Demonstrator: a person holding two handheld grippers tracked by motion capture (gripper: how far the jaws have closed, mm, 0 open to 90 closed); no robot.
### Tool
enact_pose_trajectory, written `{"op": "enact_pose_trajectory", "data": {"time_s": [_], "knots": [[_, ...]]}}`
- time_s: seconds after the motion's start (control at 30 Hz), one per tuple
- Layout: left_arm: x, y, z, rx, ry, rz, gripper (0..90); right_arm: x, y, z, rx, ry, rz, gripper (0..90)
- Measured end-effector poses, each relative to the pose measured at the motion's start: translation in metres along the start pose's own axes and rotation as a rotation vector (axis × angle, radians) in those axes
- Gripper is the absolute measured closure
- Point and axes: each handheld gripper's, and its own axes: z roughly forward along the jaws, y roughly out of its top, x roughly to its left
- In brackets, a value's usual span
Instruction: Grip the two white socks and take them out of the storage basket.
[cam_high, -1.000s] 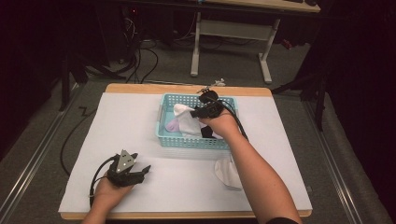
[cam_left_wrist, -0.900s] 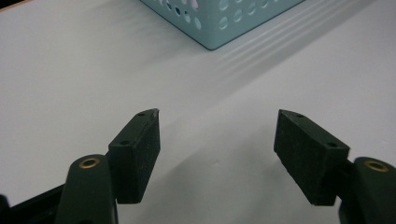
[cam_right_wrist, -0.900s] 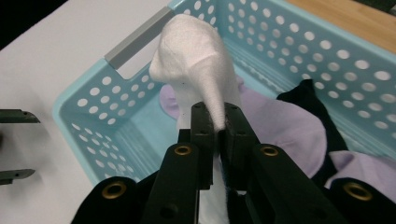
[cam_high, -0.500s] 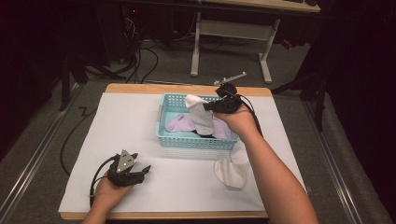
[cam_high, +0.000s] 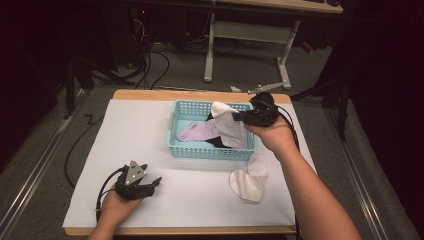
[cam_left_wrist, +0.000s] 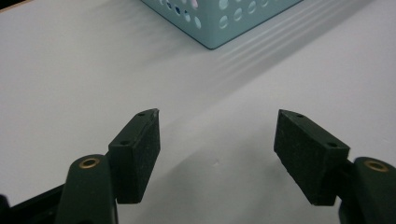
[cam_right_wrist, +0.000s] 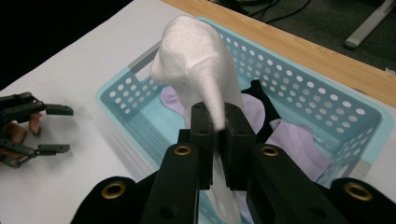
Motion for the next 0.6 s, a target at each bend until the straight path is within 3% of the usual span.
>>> {"op": "enact_pose_trajectory", "data": {"time_s": [0.27, 0.6], "knots": [[0.0, 0.0, 0.0, -0.005, 0.0, -0.001, 32.0, 0.011, -0.027, -0.028, -0.019, -0.002, -0.016, 84.9], [-0.001, 0.0, -0.001, -0.01, 0.002, 0.009, 31.8, 0.018, -0.066, -0.056, -0.039, 0.006, 0.002, 84.9]]}}
